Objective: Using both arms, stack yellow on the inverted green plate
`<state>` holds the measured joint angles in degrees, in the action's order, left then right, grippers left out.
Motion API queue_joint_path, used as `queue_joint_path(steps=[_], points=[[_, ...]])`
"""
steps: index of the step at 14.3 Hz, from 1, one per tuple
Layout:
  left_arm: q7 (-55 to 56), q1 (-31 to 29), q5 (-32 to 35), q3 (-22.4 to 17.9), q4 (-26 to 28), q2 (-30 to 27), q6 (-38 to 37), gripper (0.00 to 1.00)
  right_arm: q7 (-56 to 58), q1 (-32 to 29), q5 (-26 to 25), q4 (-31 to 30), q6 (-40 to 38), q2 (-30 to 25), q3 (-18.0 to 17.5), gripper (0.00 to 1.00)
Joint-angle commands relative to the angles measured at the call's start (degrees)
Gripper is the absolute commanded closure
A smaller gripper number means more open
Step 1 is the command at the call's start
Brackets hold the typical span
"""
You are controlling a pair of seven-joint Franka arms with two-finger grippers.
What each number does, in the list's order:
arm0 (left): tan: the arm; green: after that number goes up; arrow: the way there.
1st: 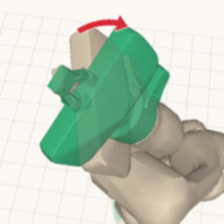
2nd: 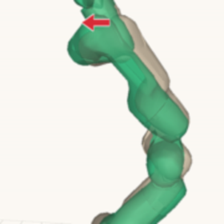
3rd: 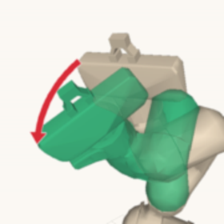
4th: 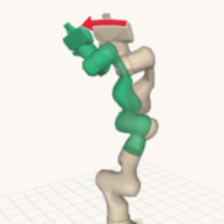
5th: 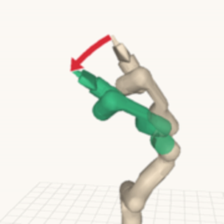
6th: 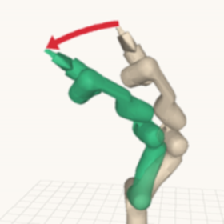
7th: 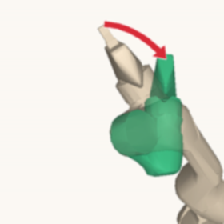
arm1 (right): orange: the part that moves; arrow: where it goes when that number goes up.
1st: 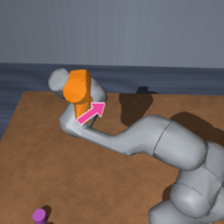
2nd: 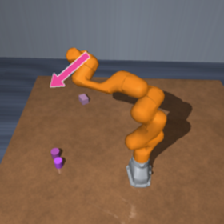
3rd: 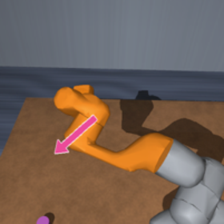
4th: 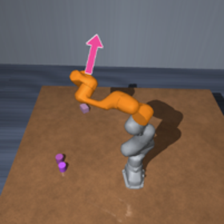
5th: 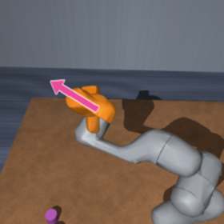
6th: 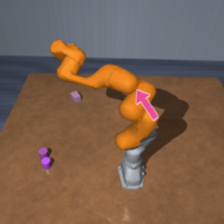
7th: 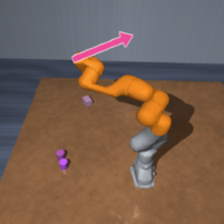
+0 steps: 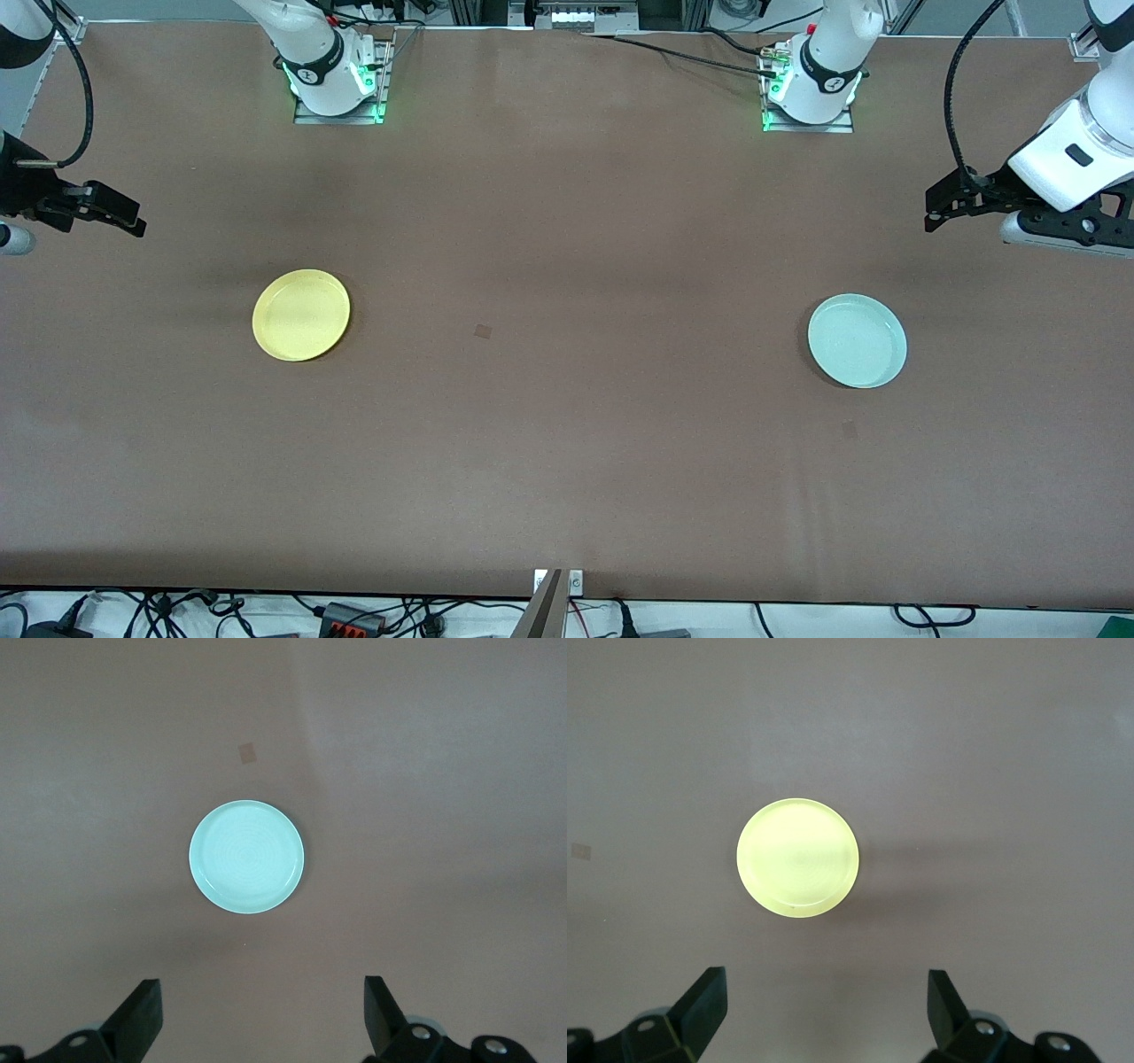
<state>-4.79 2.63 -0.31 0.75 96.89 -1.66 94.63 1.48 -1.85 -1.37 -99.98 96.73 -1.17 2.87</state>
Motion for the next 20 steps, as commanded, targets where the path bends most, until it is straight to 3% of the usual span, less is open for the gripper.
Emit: queue_joint_path(steps=[1, 20], points=[[-0.7, 0.0, 1.1, 0.0, -1.5, 0.4, -1.2, 0.00, 0.5, -0.9, -0.6, -0.7, -0.6, -0.7, -0.3, 0.00], [-0.6, -0.2, 1.0, -0.7, -1.6, 0.6, -1.2, 0.00, 0.8, -0.7, -0.7, -0.3, -1.6, -0.7, -0.5, 0.00]])
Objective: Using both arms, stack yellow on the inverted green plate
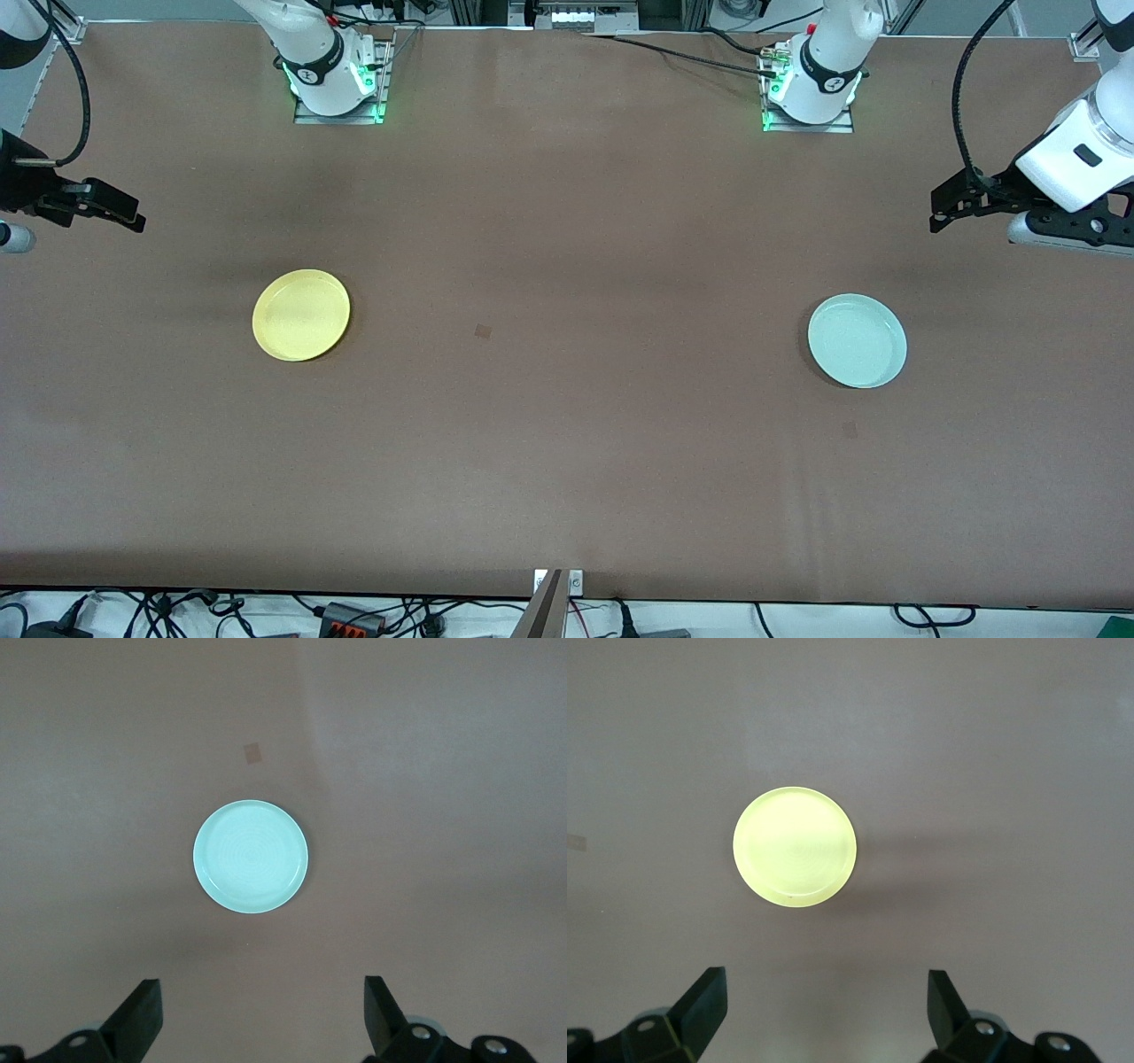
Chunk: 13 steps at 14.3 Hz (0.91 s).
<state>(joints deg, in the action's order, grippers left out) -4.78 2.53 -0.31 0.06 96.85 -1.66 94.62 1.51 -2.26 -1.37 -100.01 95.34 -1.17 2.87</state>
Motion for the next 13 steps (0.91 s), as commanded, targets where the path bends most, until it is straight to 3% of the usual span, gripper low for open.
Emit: queue_joint_path(steps=[1, 13], points=[[-0.6, -0.1, 1.0, -0.1, -1.6, 0.6, -1.2, 0.00, 0.8, -0.3, -0.7, -0.3, -0.4, -0.7, -0.6, 0.00], [-0.6, -0.3, 1.0, -0.2, -1.6, 1.2, -1.2, 0.00, 0.7, -0.4, -0.1, 0.2, -1.0, -0.7, -0.7, 0.00]])
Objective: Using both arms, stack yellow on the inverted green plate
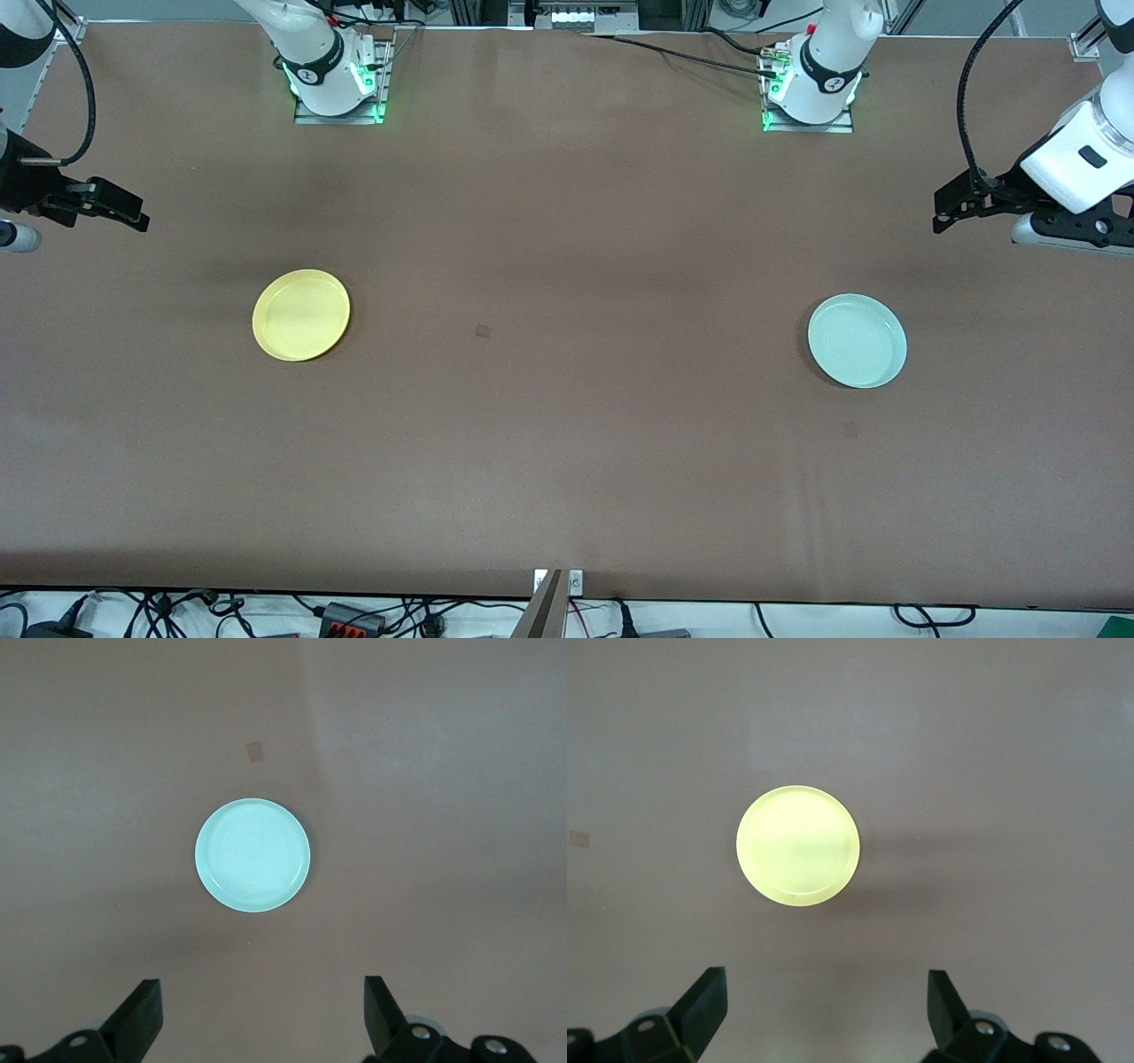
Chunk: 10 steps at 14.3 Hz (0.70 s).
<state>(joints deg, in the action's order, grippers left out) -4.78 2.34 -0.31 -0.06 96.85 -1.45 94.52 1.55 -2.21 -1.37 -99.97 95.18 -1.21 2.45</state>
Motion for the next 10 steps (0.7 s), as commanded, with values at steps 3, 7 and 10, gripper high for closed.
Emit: queue_joint_path(steps=[3, 7, 10], points=[[-0.9, -0.8, 0.9, 0.0, -2.3, 2.5, -0.9, 0.00, 0.7, -0.2, -0.2, 0.1, -0.9, -0.6, -0.4, 0.00], [-0.8, -3.1, 0.0, -0.1, -8.4, 9.5, -0.6, 0.00, 0.7, 1.8, -0.3, 0.7, -1.1, -1.0, -0.7, 0.00], [-0.8, -4.1, 0.1, -0.1, -14.3, 16.9, -0.5, 0.00, 0.3, 2.5, -0.5, 1.4, -3.6, -1.0, -0.7, 0.00]])
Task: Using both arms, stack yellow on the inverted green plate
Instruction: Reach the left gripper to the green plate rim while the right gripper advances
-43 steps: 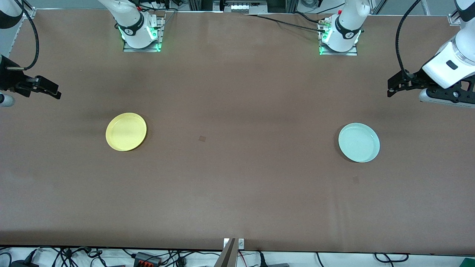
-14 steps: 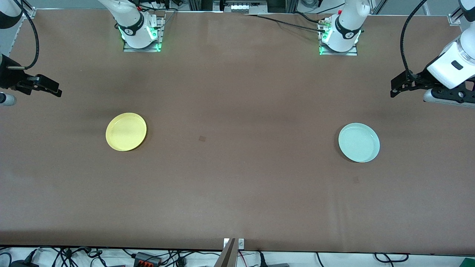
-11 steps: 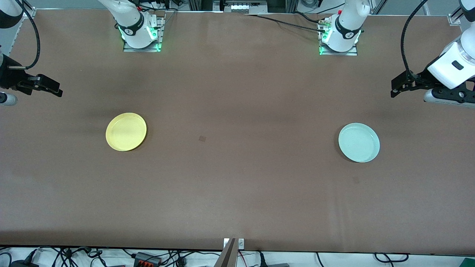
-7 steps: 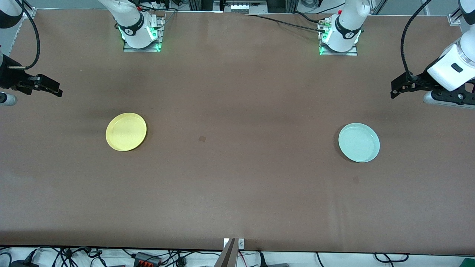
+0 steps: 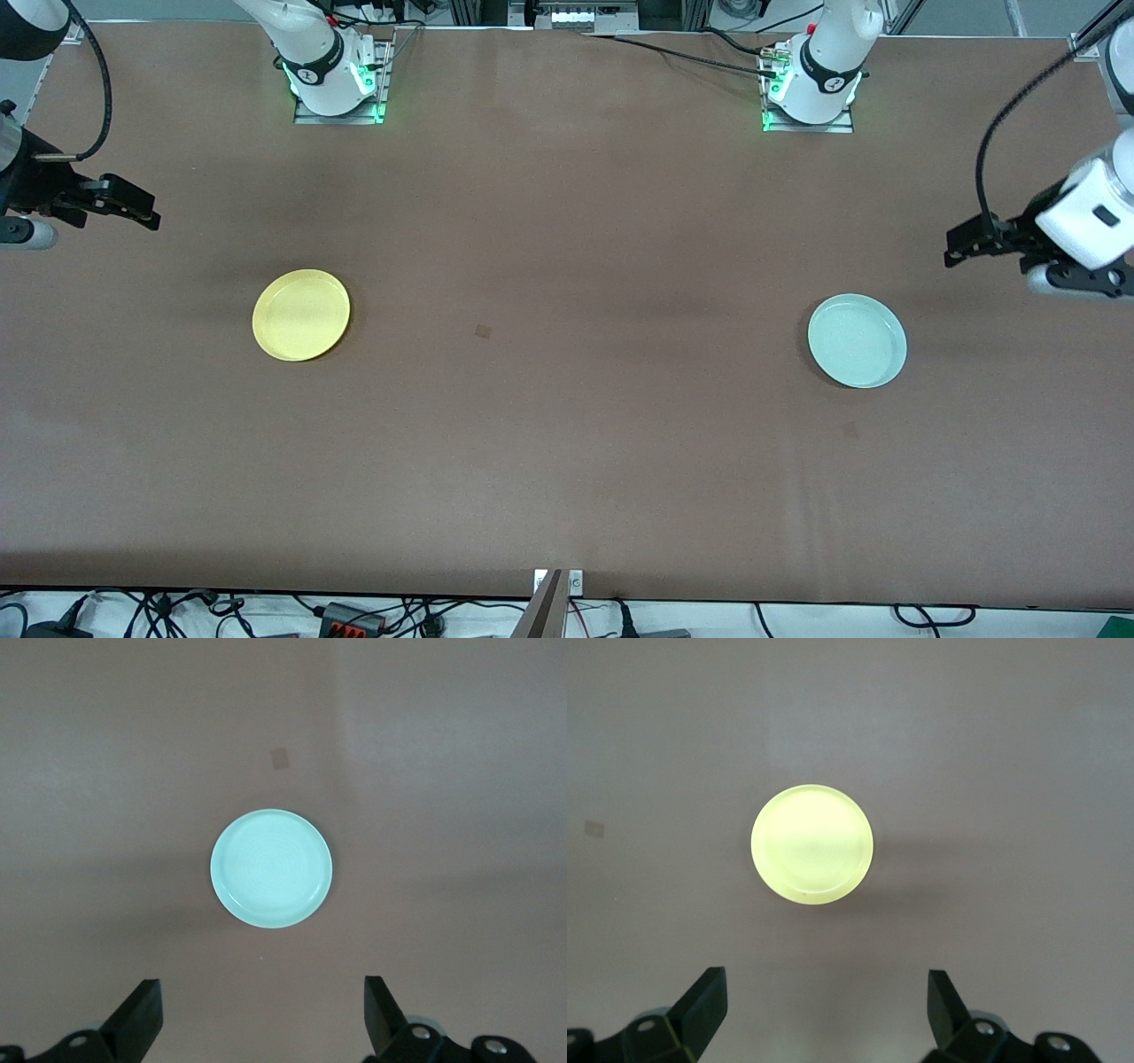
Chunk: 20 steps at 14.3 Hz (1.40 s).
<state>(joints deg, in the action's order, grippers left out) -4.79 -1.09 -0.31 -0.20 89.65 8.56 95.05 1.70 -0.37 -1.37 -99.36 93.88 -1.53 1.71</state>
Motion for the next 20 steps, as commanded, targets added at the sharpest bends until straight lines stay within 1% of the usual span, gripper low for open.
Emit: queue_joint_path(steps=[1, 3, 5, 7, 8, 10, 13, 14, 17, 18, 20], points=[[-1.4, -1.8, 0.1, 0.0, -7.7, 7.9, -1.1, 0.00, 0.1, 0.8, -0.6, 0.8, -2.6, -0.7, 0.0, 0.00], [-1.5, -4.6, -0.1, 0.2, -6.9, 10.1, -1.5, 0.00, -0.1, 0.8, -0.4, 0.9, -3.7, -0.6, 0.0, 0.00], [-1.7, -6.5, 0.0, 0.1, -3.7, 11.9, -1.3, 0.00, -0.1, 0.7, -0.1, 0.9, -4.1, -0.3, 0.2, 0.00], [-1.7, -7.3, 0.0, 0.3, -2.5, 16.3, 0.0, 0.00, 0.3, 0.7, -0.5, 0.9, -4.1, 0.4, 0.2, 0.00], [-1.7, -7.3, 0.0, 0.5, -2.0, 18.8, 2.9, 0.00, 0.3, 0.9, -0.7, 0.9, -3.7, 0.9, 0.1, 0.00], [-1.9, -7.5, 0.0, 0.6, 1.9, 20.3, 10.3, 0.00, -0.2, 0.8, -0.6, 0.9, -3.4, 2.3, 0.1, 0.00], [-3.8, -7.9, 0.0, 0.7, 12.8, 20.0, 25.1, 0.00, 0.4, 0.3, -0.7, 1.2, -3.4, 5.0, 0.4, 0.00], [-4.9, -8.1, -0.1, 0.7, 15.4, 19.9, 28.1, 0.00, 0.5, 0.1, -0.7, 1.3, -3.5, 5.2, 0.5, 0.00], [-9.3, -10.0, -0.3, 1.0, 19.2, 20.5, 34.0, 0.00, 0.6, 0.3, -0.7, 1.3, -3.9, 6.9, 0.6, 0.00], [-9.8, -10.4, -0.9, 1.4, 20.5, 20.6, 36.1, 0.00, 0.6, 0.5, -0.7, 1.3, -3.9, 7.3, 0.6, 0.00], [-12.6, -13.2, -2.8, 3.4, 22.1, 21.6, 39.6, 0.00, 0.0, 0.9, -0.8, 1.3, -4.0, 8.6, 0.3, 0.00]])
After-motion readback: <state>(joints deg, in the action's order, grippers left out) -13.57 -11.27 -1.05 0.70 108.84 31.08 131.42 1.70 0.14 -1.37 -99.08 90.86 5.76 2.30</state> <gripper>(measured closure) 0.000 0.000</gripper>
